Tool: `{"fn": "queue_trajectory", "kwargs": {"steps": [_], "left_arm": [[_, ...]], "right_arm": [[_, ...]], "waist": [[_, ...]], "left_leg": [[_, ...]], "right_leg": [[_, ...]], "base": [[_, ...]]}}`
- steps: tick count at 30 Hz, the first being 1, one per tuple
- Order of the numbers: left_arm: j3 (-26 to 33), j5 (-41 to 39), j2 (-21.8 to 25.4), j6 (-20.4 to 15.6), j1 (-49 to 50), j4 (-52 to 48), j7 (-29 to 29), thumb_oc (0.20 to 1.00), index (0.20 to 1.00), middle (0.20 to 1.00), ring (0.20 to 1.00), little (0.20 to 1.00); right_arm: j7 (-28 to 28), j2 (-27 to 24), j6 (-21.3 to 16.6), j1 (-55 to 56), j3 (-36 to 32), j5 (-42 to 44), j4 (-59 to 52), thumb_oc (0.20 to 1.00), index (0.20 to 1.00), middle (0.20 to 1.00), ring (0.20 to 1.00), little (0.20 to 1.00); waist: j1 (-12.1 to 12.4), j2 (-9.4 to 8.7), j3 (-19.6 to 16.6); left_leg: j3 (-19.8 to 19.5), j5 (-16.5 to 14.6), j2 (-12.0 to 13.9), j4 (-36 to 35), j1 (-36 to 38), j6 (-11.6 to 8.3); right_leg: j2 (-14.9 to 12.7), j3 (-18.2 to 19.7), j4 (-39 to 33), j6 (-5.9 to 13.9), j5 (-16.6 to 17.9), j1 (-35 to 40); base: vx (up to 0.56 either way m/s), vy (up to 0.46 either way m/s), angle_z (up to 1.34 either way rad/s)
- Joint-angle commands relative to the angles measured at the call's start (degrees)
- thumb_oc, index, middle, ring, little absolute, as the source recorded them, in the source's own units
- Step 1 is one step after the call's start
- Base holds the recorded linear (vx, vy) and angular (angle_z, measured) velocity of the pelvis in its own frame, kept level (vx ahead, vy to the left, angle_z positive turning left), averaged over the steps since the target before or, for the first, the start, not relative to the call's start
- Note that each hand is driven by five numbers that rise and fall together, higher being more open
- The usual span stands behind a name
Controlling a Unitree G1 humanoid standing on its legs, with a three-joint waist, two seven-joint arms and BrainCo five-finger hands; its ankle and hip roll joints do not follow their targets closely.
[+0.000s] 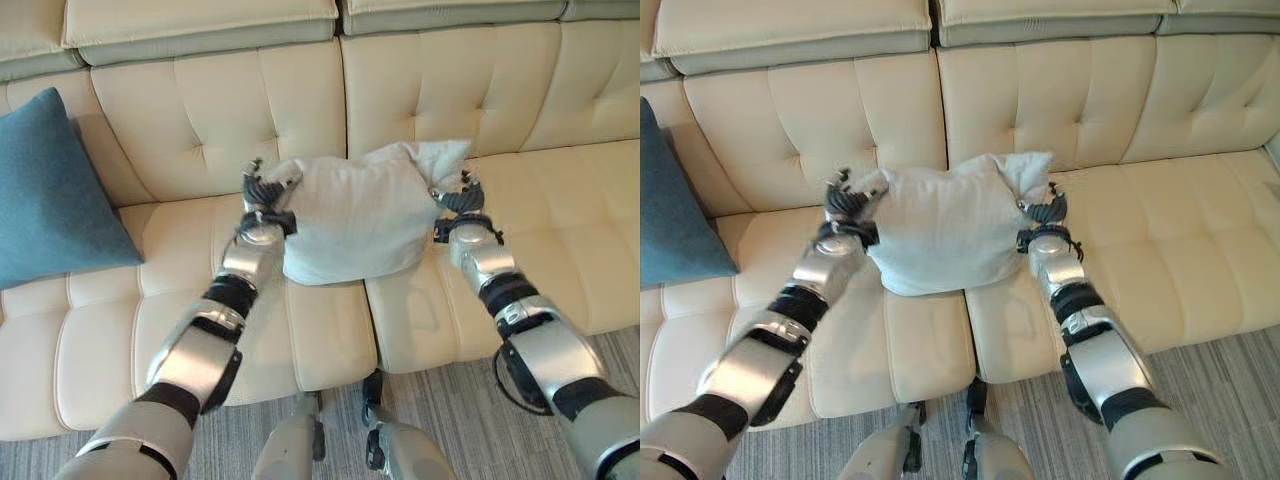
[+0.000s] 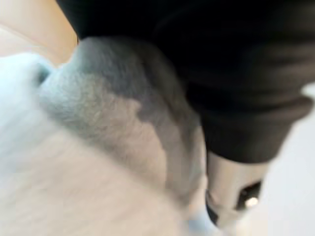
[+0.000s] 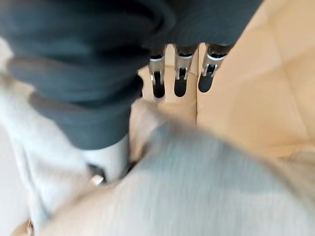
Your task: Pick up all the scattered cushions and arrange them neatly on the sofa.
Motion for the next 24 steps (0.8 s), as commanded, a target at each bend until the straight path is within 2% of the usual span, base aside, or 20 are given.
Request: {"fn": "queue_trajectory", "kwargs": {"steps": [1,2,4,5,8,10,12,13,15,18,19,20,24], "left_arm": [[0.6,-3.2,2.7,-2.9,-2.7,4.9,-2.1,1.0,1.0,1.0,1.0,1.0],[1.5,-3.2,5.1,-2.5,-1.8,5.6,-2.8,1.0,1.0,1.0,1.0,1.0],[2.4,-3.5,5.8,-2.7,0.3,4.2,-3.3,1.0,1.0,1.0,1.0,1.0],[5.0,-4.2,6.9,-2.6,4.9,2.5,-3.4,1.0,1.0,1.0,1.0,1.0],[7.4,-3.9,7.2,-2.5,9.7,1.0,-3.8,1.0,1.0,1.0,1.0,1.0],[11.0,-2.5,7.2,-1.9,20.0,-2.3,-5.6,1.0,1.0,1.0,1.0,1.0],[14.8,0.7,6.1,-1.5,30.9,-8.2,-7.2,1.0,1.0,1.0,1.0,1.0],[14.8,0.8,6.1,-1.4,31.3,-8.5,-7.1,1.0,1.0,1.0,1.0,1.0],[17.7,3.1,5.4,-1.0,38.2,-11.8,-8.0,1.0,1.0,1.0,1.0,1.0],[21.4,8.7,1.9,0.7,49.3,-15.2,-10.0,1.0,1.0,1.0,1.0,1.0],[21.4,8.8,1.8,0.8,49.5,-15.4,-9.9,1.0,1.0,1.0,1.0,1.0],[20.8,13.8,1.0,2.2,52.5,-14.9,-11.4,1.0,1.0,1.0,1.0,1.0],[19.0,19.6,-1.2,3.2,56.7,-13.8,-14.0,1.0,1.0,1.0,1.0,1.0]], "right_arm": [[1.2,-4.4,-0.7,1.7,-1.8,1.7,0.3,1.0,1.0,1.0,1.0,1.0],[1.7,-6.2,-0.8,2.9,-2.7,2.0,1.2,1.0,1.0,1.0,1.0,1.0],[2.3,-7.1,-1.1,5.3,-3.7,2.3,0.7,1.0,1.0,1.0,1.0,1.0],[2.3,-8.4,-1.7,9.8,-6.9,3.5,-1.0,1.0,1.0,1.0,1.0,1.0],[2.7,-7.6,-2.8,14.5,-10.2,5.8,-2.9,1.0,1.0,1.0,1.0,1.0],[4.6,-6.8,-3.4,22.3,-13.8,7.0,-6.2,1.0,1.0,1.0,1.0,1.0],[6.3,-5.2,-3.8,29.6,-17.4,6.0,-9.9,1.0,1.0,1.0,1.0,1.0],[6.3,-5.2,-3.8,29.9,-17.4,6.0,-10.1,1.0,1.0,1.0,1.0,1.0],[7.8,-4.6,-3.4,34.5,-19.5,4.8,-12.0,1.0,1.0,1.0,1.0,1.0],[9.8,-2.2,-2.7,43.6,-21.8,0.0,-15.6,1.0,1.0,1.0,1.0,1.0],[9.8,-2.1,-2.7,43.9,-21.8,0.0,-15.8,1.0,1.0,1.0,1.0,1.0],[10.7,-1.0,-2.0,46.7,-22.8,-1.6,-16.3,1.0,1.0,1.0,1.0,1.0],[11.8,1.1,-1.3,51.1,-23.4,-5.0,-14.6,1.0,1.0,1.0,1.0,1.0]], "waist": [[0.3,-0.92,-2.7],[0.4,-0.79,-3.4],[0.4,-0.66,-4.0],[0.6,-0.42,-5.0],[0.8,-0.29,-6.0],[1.1,-0.22,-7.2],[1.7,-0.29,-8.6],[1.7,-0.28,-8.7],[2.0,-0.3,-9.4],[2.7,-0.62,-10.3],[2.7,-0.61,-10.5],[2.7,-0.73,-10.8],[3.0,-0.9,-11.5]], "left_leg": [[0.7,-8.6,1.6,-0.2,5.3,-5.25],[0.8,-8.8,1.7,-0.2,5.9,-5.23],[0.8,-9.1,1.6,-0.2,6.8,-5.19],[0.9,-9.5,1.5,-0.2,7.8,-5.1],[1.0,-10.1,1.5,-0.2,8.8,-4.99],[1.1,-10.6,1.3,-0.2,9.9,-4.81],[1.1,-10.9,1.3,-0.2,10.7,-4.69],[1.1,-10.9,1.3,-0.2,10.8,-4.69],[1.0,-11.0,1.2,-0.2,11.1,-4.62],[0.7,-11.3,1.0,-0.2,11.8,-4.31],[0.6,-11.3,1.0,-0.2,11.8,-4.3],[0.5,-11.5,0.8,-0.2,12.0,-4.13],[0.1,-11.9,0.1,-0.2,12.3,-3.46]], "right_leg": [[-2.9,-1.1,-0.2,5.3,-7.5,1.0],[-3.0,-1.4,-0.2,5.46,-7.6,1.6],[-3.1,-1.6,-0.2,5.57,-7.8,2.5],[-3.2,-1.7,-0.2,5.69,-8.1,3.5],[-3.3,-1.9,-0.2,5.83,-8.3,4.4],[-3.4,-2.0,-0.2,5.95,-8.5,5.5],[-3.6,-2.2,-0.2,6.12,-8.7,6.4],[-3.6,-2.2,-0.2,6.12,-8.7,6.5],[-3.7,-2.4,-0.2,6.16,-8.7,6.9],[-4.1,-2.9,-0.2,6.32,-8.4,7.7],[-4.1,-2.9,-0.2,6.33,-8.4,7.7],[-4.2,-3.1,-0.2,6.4,-8.3,7.9],[-5.0,-3.4,-0.2,6.97,-7.5,8.3]], "base": [[0.0,0.0,0.0],[0.04,0.027,0.01],[0.04,0.037,0.03],[0.02,0.06,0.04],[0.02,0.04,0.03],[0.0,0.06,-0.01],[0.0,0.071,-0.12],[0.02,0.057,-0.09],[-0.01,0.049,0.02],[-0.03,0.071,0.01],[-0.06,0.109,0.05],[-0.04,0.059,0.09],[-0.08,0.142,0.12]]}}
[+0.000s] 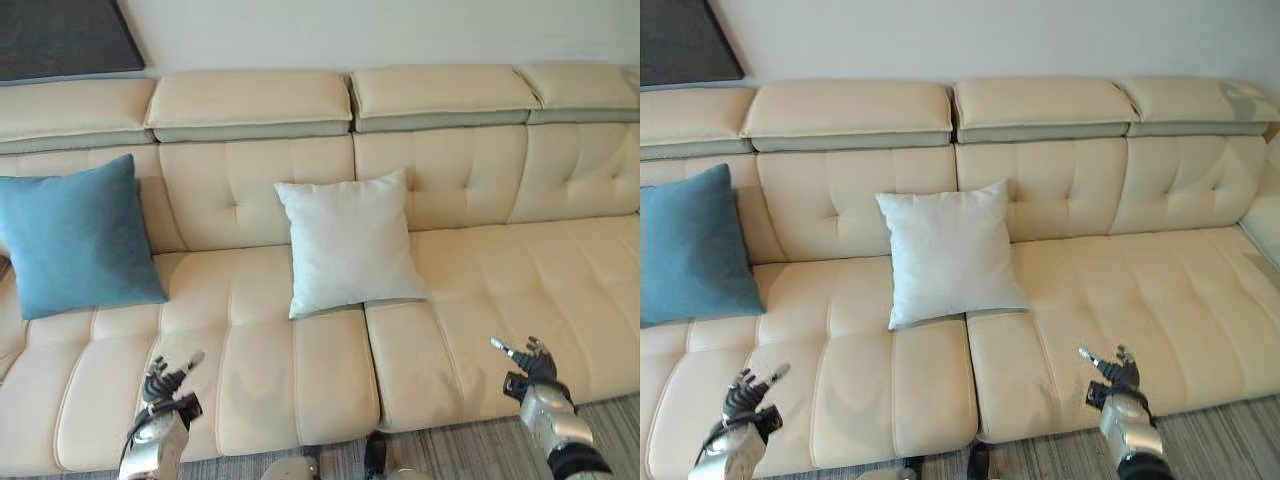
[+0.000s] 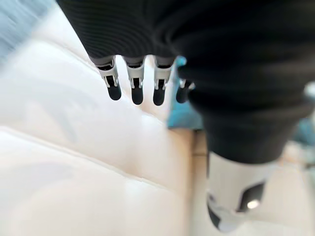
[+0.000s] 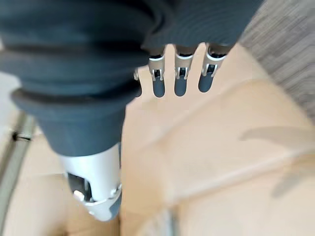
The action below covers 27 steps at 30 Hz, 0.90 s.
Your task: Pick up all the scattered cushions and arrange them neatly on the sofa.
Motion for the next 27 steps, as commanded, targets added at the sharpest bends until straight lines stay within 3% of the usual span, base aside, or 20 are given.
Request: {"fn": "queue_trajectory", "kwargs": {"steps": [1,10,12,14,18,22,23,27], "left_arm": [[-3.0,6.8,0.5,-1.4,-3.2,0.3,-3.0,1.0,1.0,1.0,1.0,1.0],[-4.2,8.9,0.6,-2.1,-2.5,-1.7,-3.0,1.0,1.0,1.0,1.0,1.0],[-4.2,9.0,1.3,-2.8,-3.9,-1.3,-2.4,1.0,1.0,1.0,1.0,1.0],[-5.1,9.1,1.5,-3.0,-4.8,-1.2,-2.8,1.0,1.0,1.0,1.0,1.0],[-6.1,8.4,1.1,-2.7,-5.4,0.7,-3.8,1.0,1.0,1.0,1.0,1.0],[-5.9,8.0,1.2,-2.4,-5.1,1.1,-3.7,1.0,1.0,1.0,1.0,1.0],[-5.1,8.1,1.2,-2.3,-4.5,0.6,-3.8,1.0,1.0,1.0,1.0,1.0],[-4.8,8.2,1.0,-1.9,-4.0,-0.1,-4.2,1.0,1.0,1.0,1.0,1.0]], "right_arm": [[1.1,-0.2,-1.2,-0.4,-1.2,-5.0,1.1,1.0,1.0,1.0,1.0,1.0],[0.6,3.6,-2.2,1.8,-0.2,-7.2,0.7,1.0,1.0,1.0,1.0,1.0],[0.7,4.2,-2.9,0.6,0.7,-6.9,0.6,1.0,1.0,1.0,1.0,1.0],[1.8,5.1,-3.5,1.1,1.8,-6.3,0.8,1.0,1.0,1.0,1.0,1.0],[2.4,5.5,-3.5,2.3,2.2,-6.0,0.5,1.0,1.0,1.0,1.0,1.0],[2.7,5.2,-3.0,2.7,2.7,-6.6,-0.6,1.0,1.0,1.0,1.0,1.0],[2.9,5.1,-2.8,3.0,2.8,-6.8,-0.9,1.0,1.0,1.0,1.0,1.0],[2.8,3.9,-3.0,4.2,2.5,-6.3,-2.3,1.0,1.0,1.0,1.0,1.0]], "waist": [[0.7,-0.53,-1.7],[0.1,-1.35,0.9],[-0.1,-0.96,2.5],[-0.6,-0.2,2.5],[-0.7,-0.8,1.1],[0.1,-1.63,0.1],[0.8,-2.04,-0.3],[-0.1,-1.34,1.9]], "left_leg": [[-0.1,-9.1,0.3,0.2,5.7,-2.84],[0.5,-8.9,-1.0,0.2,4.9,-1.38],[1.2,-8.3,-0.5,0.2,4.6,-1.15],[1.7,-7.8,0.1,0.2,4.3,-0.82],[2.3,-7.8,-0.4,0.2,4.3,-0.73],[3.2,-6.8,-0.4,0.2,2.4,-1.02],[3.8,-5.2,-0.1,0.2,1.1,-1.83],[2.7,-0.1,1.2,0.2,-1.7,-5.32]], "right_leg": [[-4.4,-2.0,0.1,7.12,-4.7,1.3],[-5.8,-2.2,0.1,8.34,-1.0,-0.1],[-5.4,-1.4,3.8,8.09,-1.6,-1.3],[-4.4,-0.8,11.0,6.33,-7.0,-0.2],[-3.6,0.7,16.6,6.07,-10.5,3.4],[-2.4,1.2,12.3,5.52,-10.9,6.8],[-1.6,0.5,5.8,4.83,-12.0,9.0],[1.9,1.0,0.5,2.07,-11.9,9.2]], "base": [[-0.08,0.155,0.05],[-0.11,0.115,0.0],[-0.22,0.07,-0.3],[-0.14,0.043,-0.14],[-0.11,-0.033,0.08],[-0.19,-0.149,-0.19],[-0.25,-0.228,-0.33],[-0.35,-0.265,-0.07]]}}
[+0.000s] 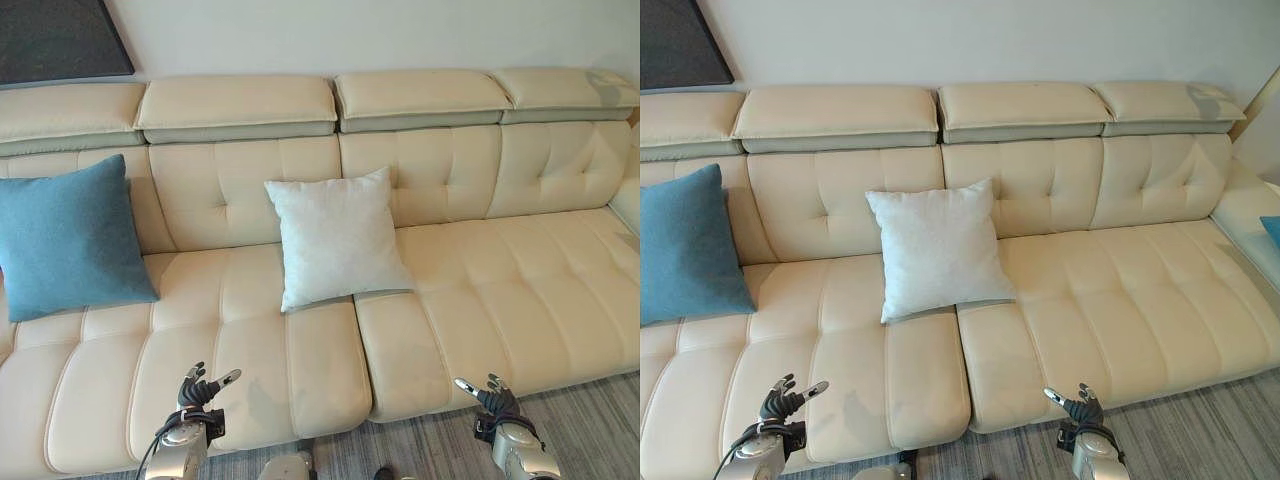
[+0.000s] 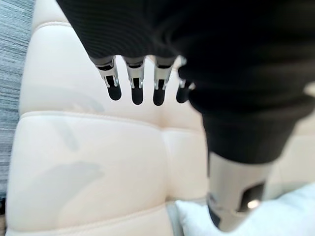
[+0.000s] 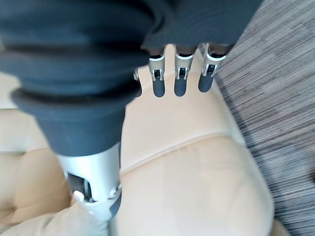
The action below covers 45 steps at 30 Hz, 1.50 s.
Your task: Pick up all the scattered cushions and arrange them neatly on the sofa.
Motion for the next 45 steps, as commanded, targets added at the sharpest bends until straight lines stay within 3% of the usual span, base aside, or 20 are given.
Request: {"fn": "queue_trajectory", "kwargs": {"steps": [1,3,6,11,12,14,16,26,31,35,36,39,40,41,45], "left_arm": [[0.9,2.0,1.6,-1.6,-2.8,-0.8,0.0,1.0,1.0,1.0,1.0,1.0],[0.6,2.1,1.0,-1.4,-2.6,-0.5,0.0,1.0,1.0,1.0,1.0,1.0],[0.4,2.4,0.3,-1.6,-2.6,-0.5,0.0,1.0,1.0,1.0,1.0,1.0],[0.8,1.1,-0.5,-1.7,-1.3,-1.0,-0.5,1.0,1.0,1.0,1.0,1.0],[0.7,0.4,-0.9,-1.5,-1.3,-0.8,-0.5,1.0,1.0,1.0,1.0,1.0],[-0.4,1.1,-1.1,-1.3,-1.1,-1.0,-0.7,1.0,1.0,1.0,1.0,1.0],[-1.1,2.0,-1.3,-1.3,-1.1,-0.7,-0.5,1.0,1.0,1.0,1.0,1.0],[-2.9,3.1,-1.7,-0.5,-0.9,-0.3,-0.8,1.0,1.0,1.0,1.0,1.0],[-3.7,4.3,-1.0,-0.3,-1.4,0.6,-1.4,1.0,1.0,1.0,1.0,1.0],[-3.4,5.3,-0.3,-0.6,-2.2,0.0,-1.2,1.0,1.0,1.0,1.0,1.0],[-3.3,5.6,-0.1,-0.6,-2.5,0.1,-1.2,1.0,1.0,1.0,1.0,1.0],[-2.3,6.4,0.4,-0.7,-2.1,-1.0,-1.3,1.0,1.0,1.0,1.0,1.0],[-2.3,6.4,0.4,-0.7,-2.1,-1.0,-1.3,1.0,1.0,1.0,1.0,1.0],[-1.8,6.6,0.4,-0.5,-1.6,-1.6,-1.7,1.0,1.0,1.0,1.0,1.0],[-2.0,7.4,0.4,-0.3,-1.2,-2.6,-2.2,1.0,1.0,1.0,1.0,1.0]], "right_arm": [[-0.6,-2.7,-2.6,-1.0,-0.2,-0.1,-4.1,1.0,1.0,1.0,1.0,1.0],[-0.9,-3.3,-2.5,-0.7,-0.1,-0.5,-4.4,1.0,1.0,1.0,1.0,1.0],[-0.9,-4.1,-2.2,-1.3,0.6,-1.4,-4.4,1.0,1.0,1.0,1.0,1.0],[-0.3,-3.3,-2.1,-1.0,0.9,-0.7,-4.6,1.0,1.0,1.0,1.0,1.0],[-0.3,-2.7,-2.1,-0.6,0.7,-0.2,-4.3,1.0,1.0,1.0,1.0,1.0],[-0.6,-2.5,-2.0,-0.3,0.6,0.1,-4.0,1.0,1.0,1.0,1.0,1.0],[-0.9,-2.3,-2.3,-0.2,0.9,0.1,-4.0,1.0,1.0,1.0,1.0,1.0],[-0.9,-1.3,-1.8,-0.1,1.4,0.1,-4.2,1.0,1.0,1.0,1.0,1.0],[-0.8,-0.4,-1.8,1.0,0.7,0.6,-5.0,1.0,1.0,1.0,1.0,1.0],[-1.2,0.4,-2.0,0.6,-0.1,0.6,-7.2,1.0,1.0,1.0,1.0,1.0],[-1.3,0.6,-2.1,0.5,0.1,0.3,-7.4,1.0,1.0,1.0,1.0,1.0],[-1.0,0.5,-2.0,0.3,0.4,-1.2,-8.3,1.0,1.0,1.0,1.0,1.0],[-1.0,0.5,-2.0,0.3,0.4,-1.2,-8.3,1.0,1.0,1.0,1.0,1.0],[-0.7,0.1,-1.7,0.0,0.3,-1.7,-8.5,1.0,1.0,1.0,1.0,1.0],[-0.6,-0.1,-1.2,-0.4,0.2,-2.4,-9.4,1.0,1.0,1.0,1.0,1.0]], "waist": [[-1.2,-0.91,1.8],[-1.3,-0.39,3.0],[-0.9,-0.9,3.9],[-1.0,-2.03,2.6],[-1.9,-1.21,1.4],[-2.6,-0.19,0.4],[-2.9,0.13,0.0],[-3.8,0.36,-1.0],[-5.9,0.48,-0.3],[-7.1,1.38,1.8],[-7.0,1.61,2.4],[-5.2,2.61,3.0],[-5.3,2.62,3.1],[-4.8,2.74,2.9],[-4.1,2.94,2.9]], "left_leg": [[-1.1,-4.4,-2.3,-0.2,-1.3,-5.95],[-2.3,-4.2,-2.1,-0.2,-2.3,-6.57],[-6.2,-5.1,-3.2,0.6,0.2,-4.77],[-4.8,-15.9,-4.1,12.9,2.2,-2.38],[-3.3,-16.1,-3.1,9.0,5.8,-2.26],[-2.2,-13.6,-2.6,2.3,8.5,-2.94],[-3.1,-13.3,-2.8,-0.2,9.4,-2.98],[-1.4,-15.6,-3.6,-0.2,11.4,-1.69],[1.8,-16.3,-4.2,-0.2,11.3,-0.5],[7.2,-16.9,-3.9,-0.2,10.8,0.57],[8.8,-17.1,-3.6,-0.2,11.0,0.64],[13.2,-17.9,-2.2,-0.2,11.5,-0.38],[13.2,-17.9,-2.2,-0.2,11.6,-0.39],[16.1,-17.8,-1.6,-0.2,12.1,-0.55],[21.5,-17.8,-1.1,-0.2,14.2,-0.57]], "right_leg": [[2.5,-0.6,-2.3,-0.4,-3.7,1.8],[2.6,-1.9,-2.4,-0.52,-3.0,1.2],[1.4,-2.3,-2.2,-0.44,-1.4,-0.6],[-0.7,-2.2,-2.4,-0.62,-0.9,-2.2],[0.0,-2.3,-2.4,-0.48,-1.3,-2.2],[0.5,-3.0,-2.4,-0.28,-1.3,-2.5],[0.6,-3.3,-2.4,-0.02,-1.0,-2.7],[-0.5,-0.3,-2.4,1.57,0.7,-2.1],[-1.3,3.0,-2.4,2.82,3.1,-3.9],[-2.6,4.2,3.0,4.32,3.4,-9.0],[-3.4,1.7,4.9,4.6,3.3,-9.9],[-7.8,-13.5,7.5,4.42,2.2,-9.2],[-7.8,-13.6,7.6,4.44,2.1,-9.1],[-9.4,-19.4,8.5,4.16,2.0,-8.4],[-11.6,-25.8,9.8,5.13,2.8,-7.2]], "base": [[-0.36,-0.223,0.33],[-0.33,-0.162,0.38],[-0.26,-0.093,0.18],[-0.12,0.008,-0.07],[0.01,0.122,-0.04],[0.02,0.108,-0.03],[-0.03,0.108,0.3],[-0.02,0.135,-0.08],[-0.06,0.136,-0.45],[-0.12,0.131,-0.68],[-0.08,0.065,-1.1],[-0.07,0.002,-1.3],[-0.05,-0.037,-1.14],[-0.02,-0.051,-1.39],[0.02,-0.109,-1.03]]}}
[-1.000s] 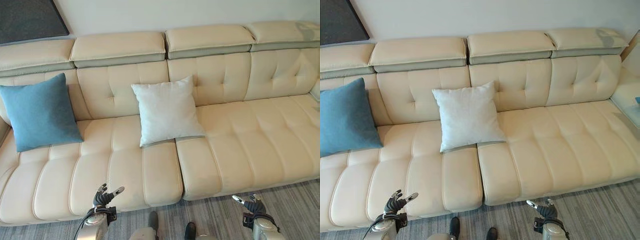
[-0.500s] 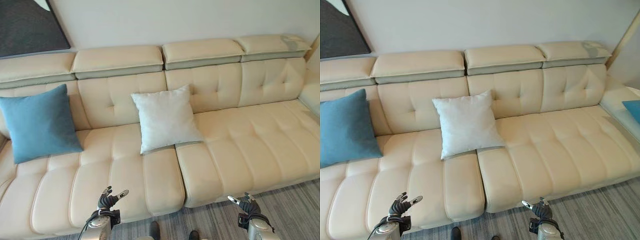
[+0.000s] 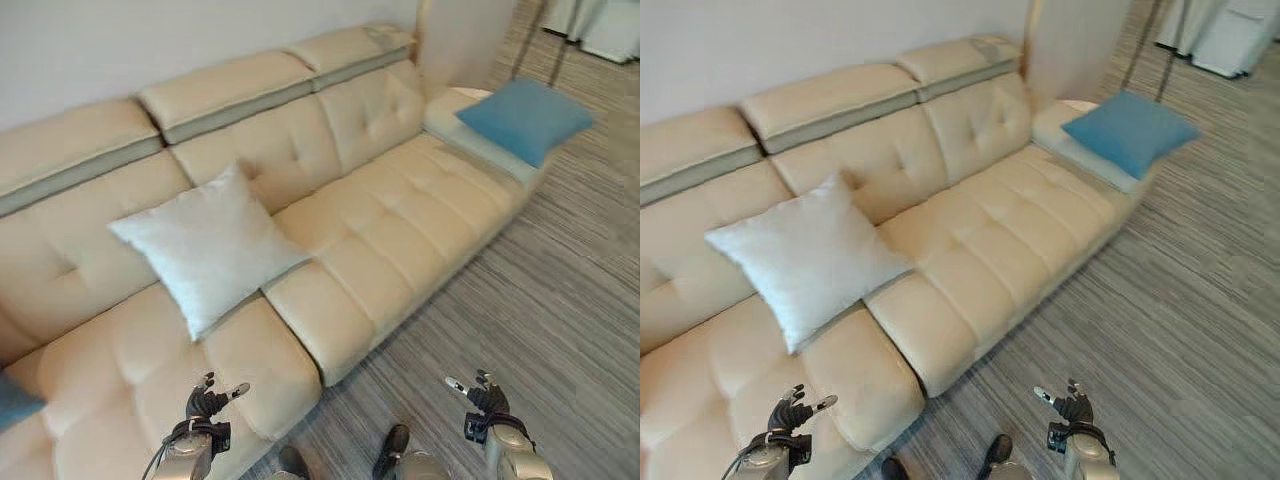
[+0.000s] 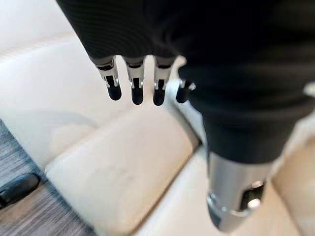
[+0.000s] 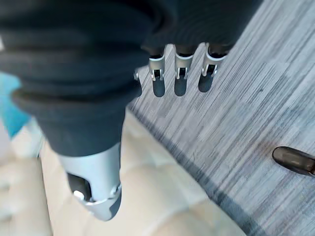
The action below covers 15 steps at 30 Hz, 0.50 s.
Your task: Pick up all the scattered cushions and arrange them neatly on the sofa.
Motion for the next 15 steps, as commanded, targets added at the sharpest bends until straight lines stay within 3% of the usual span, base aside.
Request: {"fn": "queue_trajectory", "kwargs": {"steps": [1,4,9,12,14,15], "left_arm": [[0.2,3.6,1.2,-1.4,-2.7,-2.9,-0.3,1.0,1.0,1.0,1.0,1.0],[0.1,3.5,0.6,-1.4,-2.6,-3.0,-0.1,1.0,1.0,1.0,1.0,1.0],[-0.9,3.6,-0.1,-1.7,-3.3,-2.8,-0.2,1.0,1.0,1.0,1.0,1.0],[-1.6,2.5,-0.4,-1.8,-3.7,-3.4,-0.6,1.0,1.0,1.0,1.0,1.0],[-2.8,1.3,-0.7,-2.4,-4.6,-3.9,-0.2,1.0,1.0,1.0,1.0,1.0],[-2.9,0.7,-0.9,-2.6,-4.4,-4.5,0.2,1.0,1.0,1.0,1.0,1.0]], "right_arm": [[-0.3,-1.6,-1.5,-0.7,-1.1,-1.4,-3.2,1.0,1.0,1.0,1.0,1.0],[-0.5,-1.8,-1.6,-0.5,-1.0,-0.9,-3.3,1.0,1.0,1.0,1.0,1.0],[-0.5,-2.6,-1.9,0.2,-1.4,0.0,-4.2,1.0,1.0,1.0,1.0,1.0],[-0.5,-3.0,-2.3,0.6,-1.5,1.1,-4.2,1.0,1.0,1.0,1.0,1.0],[-0.7,-4.4,-2.6,0.3,-0.8,1.4,-4.5,1.0,1.0,1.0,1.0,1.0],[-0.7,-4.8,-2.5,0.3,-0.5,1.2,-4.6,1.0,1.0,1.0,1.0,1.0]], "waist": [[-0.1,1.28,0.4],[-0.4,1.18,-0.3],[-1.5,2.14,-0.4],[-2.3,1.79,0.3],[-1.1,0.97,1.7],[-0.5,0.88,1.9]], "left_leg": [[-5.4,-8.5,-4.9,0.2,3.4,-1.0],[-3.9,-7.3,-4.1,0.2,4.2,-2.19],[-2.9,-6.0,-2.8,0.2,5.7,-3.6],[-2.8,-7.3,0.7,8.7,3.7,-5.26],[-10.7,-5.6,1.6,19.0,-0.7,-6.06],[-15.2,-6.0,0.1,20.9,-2.3,-5.53]], "right_leg": [[-0.3,1.9,-1.2,4.48,-0.2,4.7],[2.1,4.0,-6.0,4.1,0.1,6.4],[4.2,6.5,-7.1,2.94,-1.5,7.6],[5.9,8.5,-7.7,0.93,-3.9,8.6],[7.6,11.4,-8.8,-0.97,-5.3,9.8],[7.9,12.7,-8.9,-1.19,-5.5,9.7]], "base": [[0.02,-0.124,-0.64],[0.08,-0.266,-0.65],[0.07,-0.244,-0.45],[0.07,-0.397,-0.24],[0.1,-0.397,-0.3],[0.09,-0.179,-0.5]]}}
